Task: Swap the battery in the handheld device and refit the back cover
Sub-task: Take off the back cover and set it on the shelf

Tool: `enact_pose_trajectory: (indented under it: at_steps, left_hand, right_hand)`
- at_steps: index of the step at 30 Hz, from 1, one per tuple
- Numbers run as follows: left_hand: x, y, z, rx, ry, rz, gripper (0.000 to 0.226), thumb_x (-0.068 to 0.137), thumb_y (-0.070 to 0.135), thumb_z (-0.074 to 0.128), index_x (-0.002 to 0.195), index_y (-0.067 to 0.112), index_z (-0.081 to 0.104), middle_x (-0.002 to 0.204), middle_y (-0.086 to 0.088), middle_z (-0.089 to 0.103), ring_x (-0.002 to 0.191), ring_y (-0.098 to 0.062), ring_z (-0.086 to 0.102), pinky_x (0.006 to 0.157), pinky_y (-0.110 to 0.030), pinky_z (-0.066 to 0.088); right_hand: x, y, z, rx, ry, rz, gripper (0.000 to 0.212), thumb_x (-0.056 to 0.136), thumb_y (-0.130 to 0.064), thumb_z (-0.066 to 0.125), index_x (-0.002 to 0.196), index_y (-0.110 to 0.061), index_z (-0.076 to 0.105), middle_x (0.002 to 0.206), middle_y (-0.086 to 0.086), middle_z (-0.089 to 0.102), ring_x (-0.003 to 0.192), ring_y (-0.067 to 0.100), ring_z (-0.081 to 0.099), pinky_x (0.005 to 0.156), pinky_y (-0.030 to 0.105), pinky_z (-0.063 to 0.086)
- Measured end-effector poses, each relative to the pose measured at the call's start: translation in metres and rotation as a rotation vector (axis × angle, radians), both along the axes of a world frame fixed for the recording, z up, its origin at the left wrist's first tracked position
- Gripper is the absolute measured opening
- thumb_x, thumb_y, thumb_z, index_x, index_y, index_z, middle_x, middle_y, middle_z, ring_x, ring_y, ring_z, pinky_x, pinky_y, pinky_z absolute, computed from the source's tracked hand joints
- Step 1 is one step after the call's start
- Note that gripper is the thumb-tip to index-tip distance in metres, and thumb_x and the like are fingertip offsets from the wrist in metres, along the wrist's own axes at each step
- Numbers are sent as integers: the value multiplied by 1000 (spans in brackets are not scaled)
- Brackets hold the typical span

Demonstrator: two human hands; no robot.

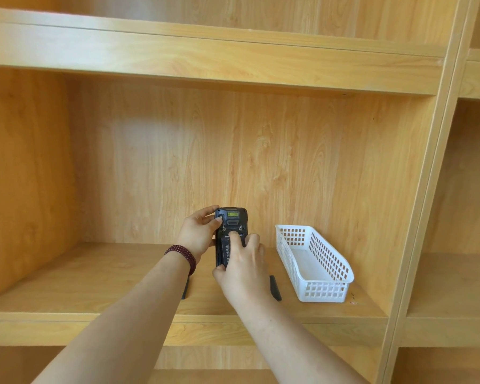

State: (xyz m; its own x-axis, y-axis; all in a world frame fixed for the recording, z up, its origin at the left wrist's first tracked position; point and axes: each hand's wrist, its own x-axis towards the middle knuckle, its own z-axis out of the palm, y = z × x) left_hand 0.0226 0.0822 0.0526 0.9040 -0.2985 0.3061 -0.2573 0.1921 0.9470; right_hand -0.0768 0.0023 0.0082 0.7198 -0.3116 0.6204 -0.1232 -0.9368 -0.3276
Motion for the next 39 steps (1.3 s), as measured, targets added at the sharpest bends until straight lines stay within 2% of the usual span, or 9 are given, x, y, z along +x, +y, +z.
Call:
enact_pose_trajectory:
  at_steps: [6, 13, 17, 20, 22, 24, 28, 33, 39]
  left_hand:
    - [2, -5, -5, -4, 11, 0, 34, 95, 6, 58, 128, 15, 58, 105, -5, 73, 84, -15, 71, 56, -24, 58]
    - [4, -8, -12, -13, 52, -14, 34, 95, 6, 58, 128, 16, 57, 109, -7, 72, 91, -18, 70, 54, -24, 58]
    - [4, -9, -16, -3, 44, -24, 33, 95, 7, 58, 126, 18, 58, 106, -5, 73, 89, -17, 72, 57, -27, 58]
    - [5, -9, -18, 4, 44, -24, 32, 95, 8, 58, 125, 19, 59, 104, -4, 75, 87, -16, 73, 57, -27, 58]
    - [6, -9, -19, 5, 46, -24, 32, 95, 8, 58, 125, 18, 59, 104, -5, 75, 88, -17, 73, 58, -27, 58]
    - [7, -9, -20, 8, 50, -19, 32, 95, 8, 59, 125, 18, 59, 104, -5, 75, 89, -18, 73, 60, -29, 58]
    - [8, -6, -22, 20, 56, -7, 32, 95, 9, 59, 125, 18, 59, 102, -4, 76, 88, -17, 73, 61, -30, 59]
    - [7, 0, -23, 30, 60, 10, 31, 94, 8, 59, 124, 18, 60, 101, -4, 77, 87, -17, 73, 59, -28, 59]
    - [6, 3, -22, 31, 58, 19, 31, 95, 8, 59, 123, 18, 61, 100, -4, 77, 85, -17, 73, 59, -29, 59]
  right_hand:
    - [0, -9, 9, 15, -14, 14, 66, 79, -28, 66, 139, -26, 38, 123, 8, 40, 110, 28, 43, 83, 38, 50]
    - [11, -92, 58, 272, -1, -130, 70, 78, -32, 74, 139, -22, 43, 124, 9, 41, 115, 26, 43, 85, 38, 51]
    - [16, -153, 62, 303, 168, -294, 46, 78, -34, 70, 119, -17, 56, 107, 8, 40, 108, 31, 47, 76, 32, 46]
    - [17, -176, 55, 323, 352, -337, 40, 73, -30, 71, 109, -16, 59, 106, 8, 49, 103, 29, 55, 76, 31, 52]
    - [19, -181, 46, 312, 391, -333, 34, 69, -25, 70, 101, -17, 62, 90, 2, 54, 91, 24, 62, 65, 27, 52]
    - [23, -183, 36, 313, 416, -307, 25, 68, -22, 68, 92, -17, 62, 80, -1, 56, 78, 20, 62, 55, 23, 44]
    - [30, -184, 23, 298, 510, -292, 13, 73, -20, 64, 69, -16, 52, 70, -1, 58, 64, 17, 56, 48, 23, 35]
    - [37, -183, 15, 357, 565, -357, 16, 81, -17, 61, 70, -16, 50, 67, -1, 54, 56, 14, 49, 45, 27, 32]
    - [42, -186, 7, 348, 661, -395, 16, 80, -23, 63, 75, -13, 53, 75, 2, 58, 64, 17, 55, 50, 28, 37]
